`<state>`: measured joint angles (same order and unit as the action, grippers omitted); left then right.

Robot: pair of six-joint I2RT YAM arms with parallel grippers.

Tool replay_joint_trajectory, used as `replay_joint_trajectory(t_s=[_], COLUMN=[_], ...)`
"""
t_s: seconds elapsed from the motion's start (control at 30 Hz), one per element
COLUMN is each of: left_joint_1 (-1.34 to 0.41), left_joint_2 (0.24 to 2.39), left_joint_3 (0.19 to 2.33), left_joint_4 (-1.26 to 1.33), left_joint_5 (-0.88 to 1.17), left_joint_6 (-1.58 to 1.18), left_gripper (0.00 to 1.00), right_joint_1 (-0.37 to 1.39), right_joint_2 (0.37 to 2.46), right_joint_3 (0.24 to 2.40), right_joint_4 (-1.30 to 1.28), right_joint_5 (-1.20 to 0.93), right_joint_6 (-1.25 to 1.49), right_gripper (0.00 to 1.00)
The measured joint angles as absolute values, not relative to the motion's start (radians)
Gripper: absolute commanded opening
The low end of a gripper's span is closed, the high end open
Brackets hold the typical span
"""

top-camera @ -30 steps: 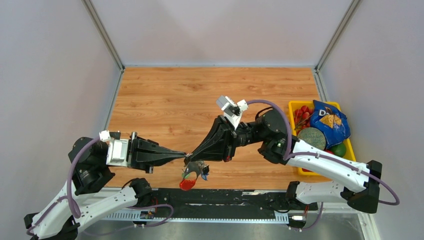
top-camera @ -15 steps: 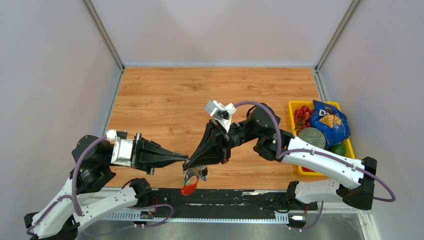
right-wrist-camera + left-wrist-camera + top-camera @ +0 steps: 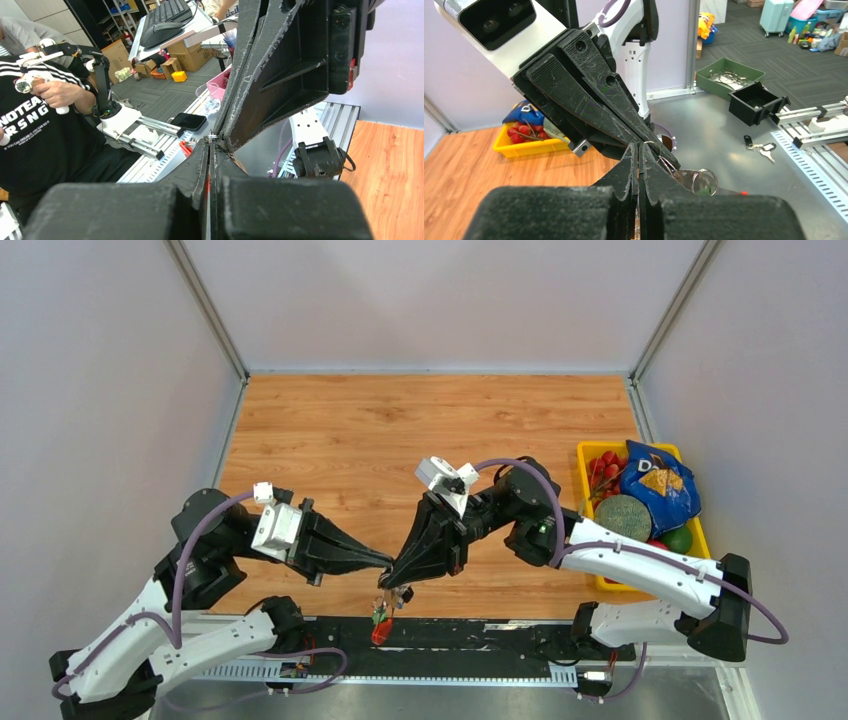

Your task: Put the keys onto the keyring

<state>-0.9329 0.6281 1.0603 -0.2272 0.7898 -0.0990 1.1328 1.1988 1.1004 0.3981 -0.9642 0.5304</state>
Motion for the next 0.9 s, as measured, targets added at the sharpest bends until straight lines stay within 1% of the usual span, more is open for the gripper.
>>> replay_joint_trajectory(t_s=[0.27,0.4,0.47,0.5,0.57,0.6,0.73,0.8,0.9], left_joint_1=[-0.936,-0.938,-0.942,-0.943,-0.946,-0.948,-0.949,-0.949,-0.949], left_joint_2=[0.67,0.719,0.746,0.76,0.791,0.805,0.86,0.882,0.92], left_joint_3=[1.077,1.114,1.136,1.147,1.174,1.187,1.236,1.253,1.287], left_joint_4=[-0.193,-0.197,-0.204,-0.208,-0.218,-0.221,-0.224,-0.227,-0.244], left_joint_5=[0.832,0.863,0.875,0.88,0.889,0.89,0.89,0.893,0.904], left_joint_6=[-0.126,-0.132,-0.133,-0.134,-0.138,-0.141,-0.15,-0.152,-0.152], left_gripper=[0.01,0.06,0.1,0.13,0.22,0.28,0.42,0.46,0.5], right_joint_1=[1.132,1.131,1.131,1.131,1.131,1.131,1.132,1.132,1.133], right_joint_2=[1.184,1.169,1.159,1.154,1.143,1.141,1.133,1.124,1.112], right_joint_3=[1.026,0.973,0.942,0.926,0.899,0.89,0.863,0.838,0.807], right_joint_4=[0.602,0.732,0.801,0.833,0.891,0.919,1.018,1.076,1.135], right_joint_5=[-0.976,-0.968,-0.955,-0.949,-0.936,-0.932,-0.919,-0.907,-0.89], right_joint_6=[0.546,0.548,0.544,0.54,0.527,0.521,0.503,0.492,0.472], right_gripper=[0.0,0.0,0.0,0.0,0.0,0.0,0.0,0.0,0.0])
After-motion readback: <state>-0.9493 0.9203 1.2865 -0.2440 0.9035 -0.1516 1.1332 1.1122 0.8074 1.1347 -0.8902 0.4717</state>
